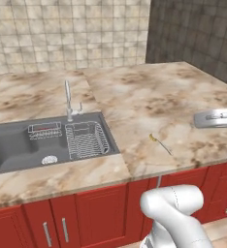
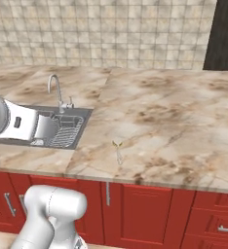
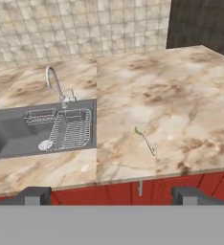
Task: Grab the spray bottle from the cabinet, then place it next to the cutting board for sanitizing. Then grab the dish brush from the countertop next to the sink and place it next to the cutting board.
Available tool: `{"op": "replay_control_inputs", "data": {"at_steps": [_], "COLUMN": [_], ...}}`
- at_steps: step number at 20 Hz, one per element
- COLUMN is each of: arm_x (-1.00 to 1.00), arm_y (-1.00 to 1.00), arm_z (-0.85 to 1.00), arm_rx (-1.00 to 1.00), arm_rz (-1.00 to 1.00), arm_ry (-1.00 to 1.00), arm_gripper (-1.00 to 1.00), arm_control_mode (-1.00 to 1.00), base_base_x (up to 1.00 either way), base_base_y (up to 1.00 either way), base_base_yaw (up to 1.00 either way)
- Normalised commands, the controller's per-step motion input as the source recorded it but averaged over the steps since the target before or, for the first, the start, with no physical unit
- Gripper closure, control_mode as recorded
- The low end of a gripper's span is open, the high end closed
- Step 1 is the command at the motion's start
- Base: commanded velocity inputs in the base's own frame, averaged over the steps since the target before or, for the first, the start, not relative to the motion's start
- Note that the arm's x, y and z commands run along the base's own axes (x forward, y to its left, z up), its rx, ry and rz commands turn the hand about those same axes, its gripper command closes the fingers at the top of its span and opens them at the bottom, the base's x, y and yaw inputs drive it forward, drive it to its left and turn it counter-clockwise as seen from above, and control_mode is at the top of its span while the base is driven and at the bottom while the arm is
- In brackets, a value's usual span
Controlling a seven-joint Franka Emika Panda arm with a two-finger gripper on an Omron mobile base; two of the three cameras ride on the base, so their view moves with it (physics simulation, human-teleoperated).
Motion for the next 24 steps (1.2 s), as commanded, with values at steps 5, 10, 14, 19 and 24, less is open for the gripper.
{"op": "replay_control_inputs", "data": {"at_steps": [5, 10, 14, 19, 24], "arm_x": [0.25, 0.95, 1.00, 1.00, 1.00], "arm_y": [-0.12, -0.32, -0.59, -0.30, -0.13], "arm_z": [-0.28, -1.00, -1.00, -1.00, -1.00], "arm_rx": [0.00, 0.00, -0.02, -0.20, -0.22], "arm_rz": [0.01, 0.16, 0.21, 0.14, 0.11], "arm_ry": [0.15, 0.64, 0.33, 0.20, 0.01], "arm_gripper": [-1.00, -1.00, -1.00, -1.00, -1.00], "arm_control_mode": [-1.00, -1.00, -1.00, -1.00, -1.00], "base_base_x": [0.19, 0.00, 0.00, 0.00, 0.00], "base_base_y": [-0.10, 0.00, 0.00, 0.00, 0.00], "base_base_yaw": [-0.03, 0.00, 0.00, 0.00, 0.00]}}
